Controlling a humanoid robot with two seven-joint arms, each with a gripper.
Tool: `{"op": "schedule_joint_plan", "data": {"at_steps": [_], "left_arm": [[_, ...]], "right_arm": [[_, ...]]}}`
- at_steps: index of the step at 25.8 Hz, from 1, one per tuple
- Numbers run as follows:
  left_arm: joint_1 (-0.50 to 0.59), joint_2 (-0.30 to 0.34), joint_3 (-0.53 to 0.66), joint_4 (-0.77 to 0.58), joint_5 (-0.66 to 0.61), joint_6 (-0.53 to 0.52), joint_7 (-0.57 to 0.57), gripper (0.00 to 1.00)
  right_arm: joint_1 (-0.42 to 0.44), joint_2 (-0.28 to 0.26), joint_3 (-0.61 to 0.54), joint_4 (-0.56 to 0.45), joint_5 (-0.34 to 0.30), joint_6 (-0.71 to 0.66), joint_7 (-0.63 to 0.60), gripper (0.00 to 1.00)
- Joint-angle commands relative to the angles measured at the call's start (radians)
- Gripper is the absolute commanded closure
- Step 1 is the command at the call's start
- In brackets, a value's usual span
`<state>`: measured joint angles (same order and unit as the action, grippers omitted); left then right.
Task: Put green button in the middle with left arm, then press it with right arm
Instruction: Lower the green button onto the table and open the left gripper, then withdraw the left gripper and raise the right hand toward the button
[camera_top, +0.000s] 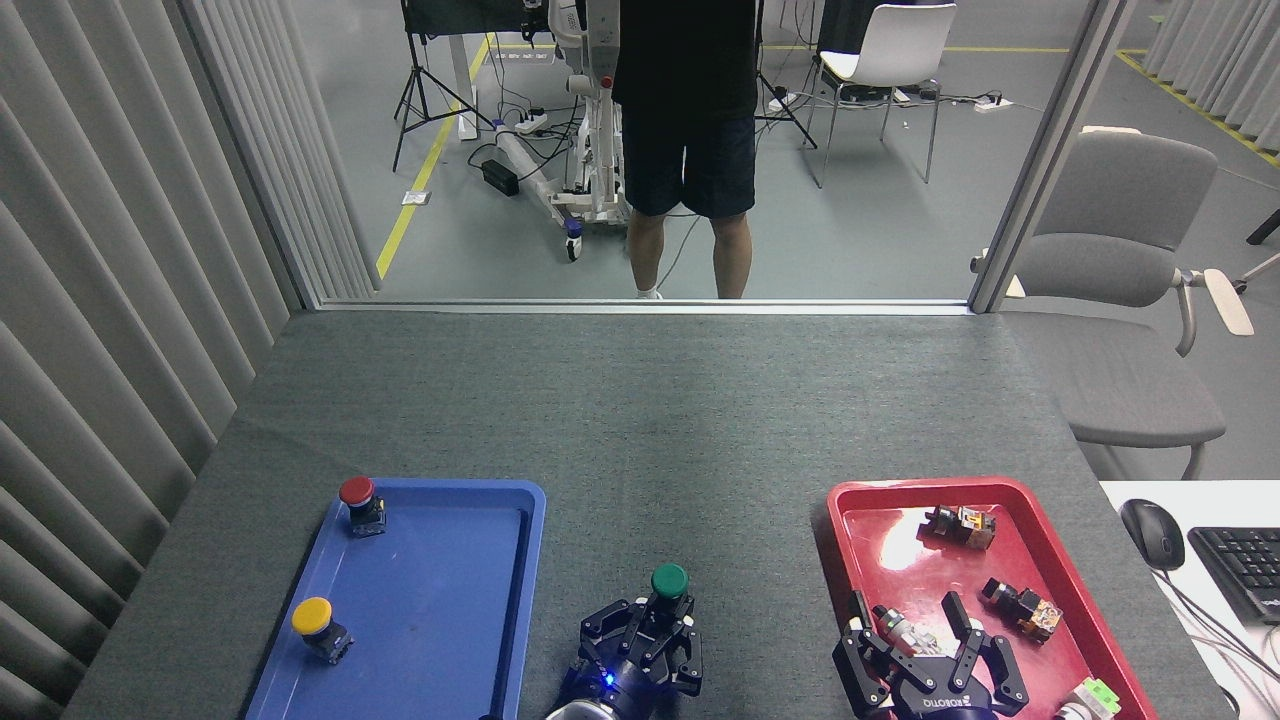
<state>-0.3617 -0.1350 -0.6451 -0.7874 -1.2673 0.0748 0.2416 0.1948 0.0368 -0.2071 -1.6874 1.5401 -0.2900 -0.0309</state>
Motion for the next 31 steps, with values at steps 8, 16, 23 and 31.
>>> {"op": "schedule_joint_plan", "data": {"at_steps": [8, 16, 23, 31], "left_arm": [[0.001, 0.0, -0.022, 0.002, 0.049, 0.003, 0.047, 0.47], [0.001, 0.002, -0.019, 0.007, 0.049, 0.019, 0.048, 0.26], [0.003, 0.0, -0.019, -0.007, 0.048, 0.019, 0.048, 0.02], [0.047, 0.006, -0.021, -0.053, 0.04, 0.019, 0.048, 0.01]], "right_arm": [[0.0, 0.0, 0.0, 0.0, 0.0, 0.0, 0.0, 0.0], [0.0, 0.0, 0.0, 0.0, 0.0, 0.0, 0.0, 0.0], [-0.003, 0.0, -0.002, 0.0, -0.005, 0.0, 0.002, 0.0], [-0.014, 0.0, 0.003, -0.002, -0.005, -0.001, 0.005, 0.0]]}}
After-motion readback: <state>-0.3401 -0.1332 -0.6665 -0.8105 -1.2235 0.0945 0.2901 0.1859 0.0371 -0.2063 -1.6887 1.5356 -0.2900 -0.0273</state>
